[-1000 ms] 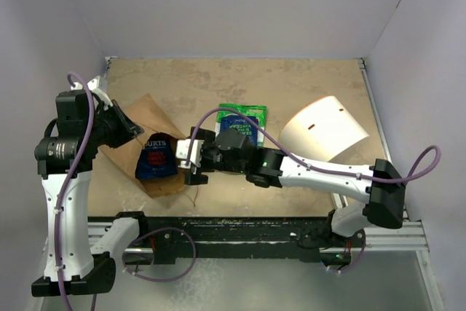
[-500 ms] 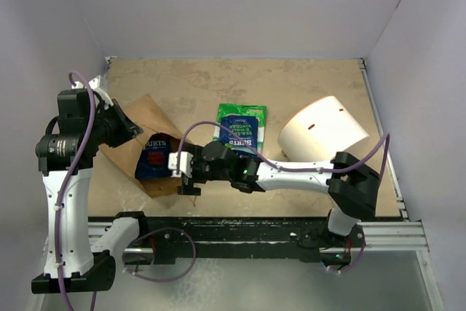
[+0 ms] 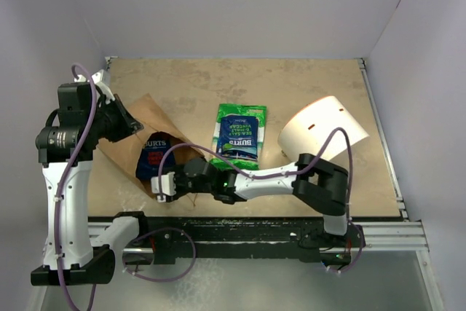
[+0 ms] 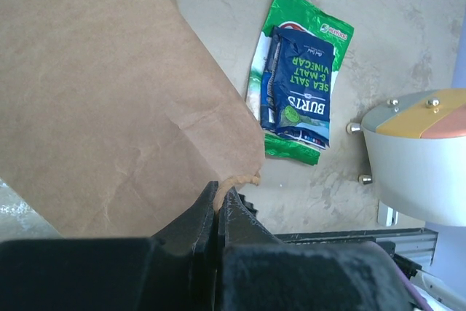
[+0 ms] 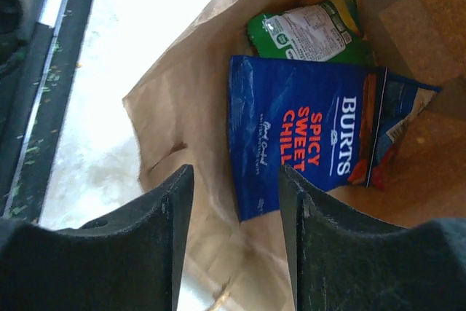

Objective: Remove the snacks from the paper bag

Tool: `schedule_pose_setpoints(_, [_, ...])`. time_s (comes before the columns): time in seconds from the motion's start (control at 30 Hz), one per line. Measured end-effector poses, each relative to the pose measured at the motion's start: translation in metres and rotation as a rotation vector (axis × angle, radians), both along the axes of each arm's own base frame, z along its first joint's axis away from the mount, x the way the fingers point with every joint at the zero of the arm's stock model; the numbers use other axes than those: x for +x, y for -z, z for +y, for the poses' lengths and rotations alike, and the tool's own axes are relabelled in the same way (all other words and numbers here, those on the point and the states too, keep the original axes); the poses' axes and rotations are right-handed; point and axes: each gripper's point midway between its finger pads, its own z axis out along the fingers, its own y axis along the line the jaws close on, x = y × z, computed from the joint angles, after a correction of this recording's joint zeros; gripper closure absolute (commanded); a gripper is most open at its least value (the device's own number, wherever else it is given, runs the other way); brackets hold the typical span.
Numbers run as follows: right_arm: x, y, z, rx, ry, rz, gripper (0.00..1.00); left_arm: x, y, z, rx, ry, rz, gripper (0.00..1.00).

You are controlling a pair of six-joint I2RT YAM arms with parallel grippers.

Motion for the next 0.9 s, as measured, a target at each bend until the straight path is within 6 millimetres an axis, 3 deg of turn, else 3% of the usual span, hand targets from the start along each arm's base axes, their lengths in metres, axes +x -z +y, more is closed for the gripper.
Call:
schedule_pose_setpoints(0.13, [0.012, 0.019, 0.020, -0.019, 0.006, -0.036, 0.45, -0.001, 0.002, -0.002, -0.001, 0.014, 0.013, 1.00])
schedule_pose_setpoints(0.33, [0.023, 0.050, 0.033, -0.068, 0.023, -0.066, 0.36, -0.005, 0.007, -0.002, 0.005, 0.030, 0.040, 1.00])
schedule_pose_setpoints(0.43, [0.031, 0.052, 0.039, -0.066, 0.048, -0.085, 0.28, -0.007, 0.009, -0.003, 0.007, 0.037, 0.049, 1.00])
schedule_pose_setpoints(0.6, [0.044, 0.052, 0.050, -0.043, 0.102, -0.114, 0.28, -0.010, 0.006, -0.003, 0.004, 0.041, 0.049, 1.00])
schedule_pose_setpoints(0.7, [0.051, 0.059, 0.053, -0.044, 0.126, -0.121, 0.35, -0.012, 0.003, -0.004, 0.004, 0.041, 0.041, 1.00])
schedule_pose_setpoints(0.9, [0.057, 0.067, 0.055, -0.050, 0.134, -0.097, 0.68, -0.021, 0.000, -0.004, 0.002, 0.037, 0.031, 1.00])
